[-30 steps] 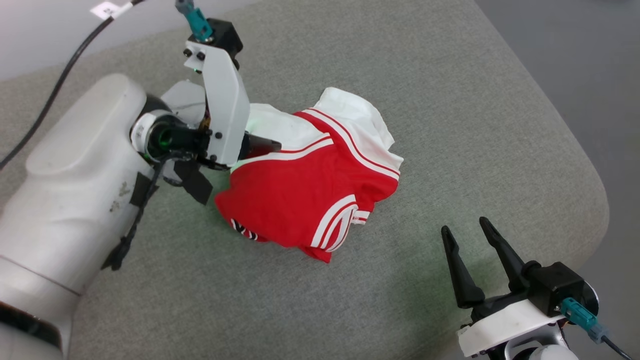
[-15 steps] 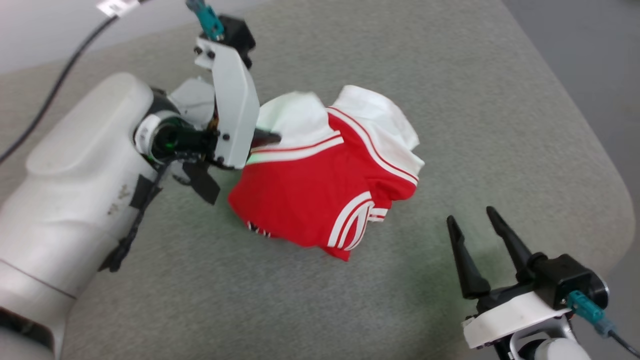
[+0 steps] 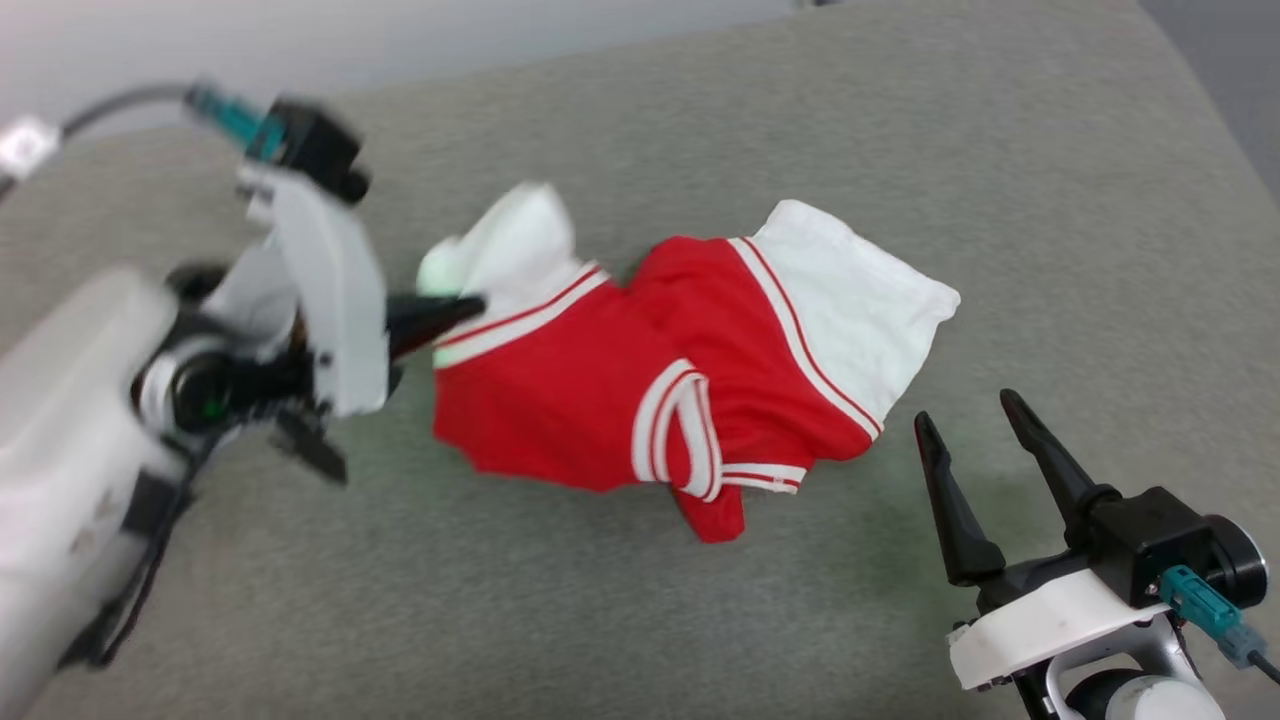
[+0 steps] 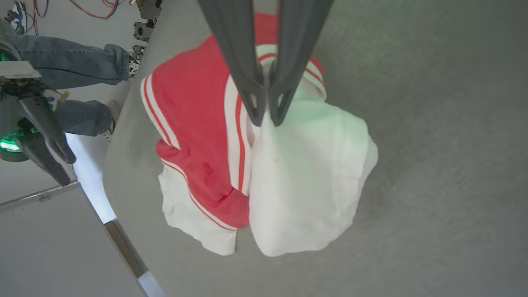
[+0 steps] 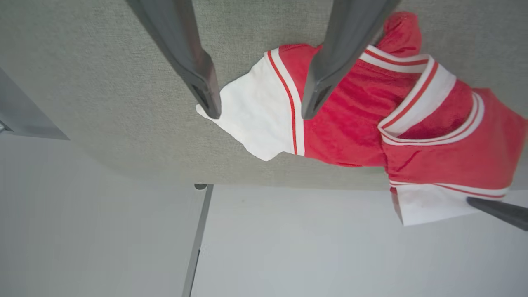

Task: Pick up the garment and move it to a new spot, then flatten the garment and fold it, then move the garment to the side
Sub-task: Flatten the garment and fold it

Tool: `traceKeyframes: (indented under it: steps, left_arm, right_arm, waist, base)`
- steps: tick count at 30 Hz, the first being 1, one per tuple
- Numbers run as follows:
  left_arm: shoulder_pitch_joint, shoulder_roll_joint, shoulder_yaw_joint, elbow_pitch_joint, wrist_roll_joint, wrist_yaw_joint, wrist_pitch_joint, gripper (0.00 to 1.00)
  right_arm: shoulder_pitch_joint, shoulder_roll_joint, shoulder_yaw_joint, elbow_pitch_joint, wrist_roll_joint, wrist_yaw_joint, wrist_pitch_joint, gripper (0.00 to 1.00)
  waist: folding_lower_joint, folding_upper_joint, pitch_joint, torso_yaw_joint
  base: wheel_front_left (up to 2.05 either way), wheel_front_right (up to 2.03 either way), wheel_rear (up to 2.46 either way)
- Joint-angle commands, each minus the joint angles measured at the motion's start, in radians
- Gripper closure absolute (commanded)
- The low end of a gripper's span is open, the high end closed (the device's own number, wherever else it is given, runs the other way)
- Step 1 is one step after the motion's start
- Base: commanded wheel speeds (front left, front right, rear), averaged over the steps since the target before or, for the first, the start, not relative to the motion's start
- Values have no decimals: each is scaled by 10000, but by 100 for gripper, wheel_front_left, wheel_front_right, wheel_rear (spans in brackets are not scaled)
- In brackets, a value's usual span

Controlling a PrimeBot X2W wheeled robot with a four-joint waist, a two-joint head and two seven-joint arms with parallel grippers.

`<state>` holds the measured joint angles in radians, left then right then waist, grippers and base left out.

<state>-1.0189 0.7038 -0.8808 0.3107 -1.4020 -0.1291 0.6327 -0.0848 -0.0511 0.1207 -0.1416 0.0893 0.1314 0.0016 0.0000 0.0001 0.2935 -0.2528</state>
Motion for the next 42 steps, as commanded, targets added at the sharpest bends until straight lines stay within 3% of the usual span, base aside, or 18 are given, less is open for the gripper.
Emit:
traceKeyframes:
  steps: [1,5,6,8,9,16,28,40,41,42]
  left_arm:
    - [195,82,-22,10,46,-20,-192,100]
    - [842,324,-298,419,81,-20,-736,100]
    - [881,364,-376,533,131,-20,-809,93]
    - [799,414,-448,722,153,-20,-958,35]
    - [701,432,-475,757,116,-20,-939,0]
    - [-589,668,-658,817,198,-21,-157,0]
    - [-2578,-128,-2047,2101,1487,-21,1745,0]
    - [-3024,170,-3014,2139,1503,-21,2942,0]
    - [-3046,194,-3046,2096,1474,-21,2925,8]
    - [-3043,193,-3051,2046,1380,-21,2883,44]
  right_arm:
    - [87,5,16,-125,-96,-15,52,0]
    - [147,6,0,-467,-151,-15,283,0]
    - [149,5,-16,-517,-170,-15,319,0]
    - [164,6,-40,-599,-142,-15,358,0]
    - [174,6,-39,-619,-139,-15,375,0]
    - [187,6,100,-382,100,-15,211,0]
    - [-300,8,424,301,674,-15,-491,0]
    - [-464,10,535,880,892,-15,-917,0]
    - [-475,8,535,904,897,-15,-944,0]
    - [-493,8,532,930,906,-15,-959,0]
  waist:
    - [0,-1,-79,421]
    - [0,-1,37,534]
    - [0,-1,59,552]
    - [0,-1,87,570]
    - [0,-1,99,570]
    - [0,-1,150,309]
    - [0,-1,928,-802]
    - [0,-1,960,-1080]
    - [0,-1,968,-1077]
    - [0,-1,972,-1072]
  base:
    - [0,0,0]
    - [0,0,0]
    - [0,0,0]
    - [0,0,0]
    - [0,0,0]
    - [0,0,0]
    - [0,0,0]
    - [0,0,0]
    - [0,0,0]
    - [0,0,0]
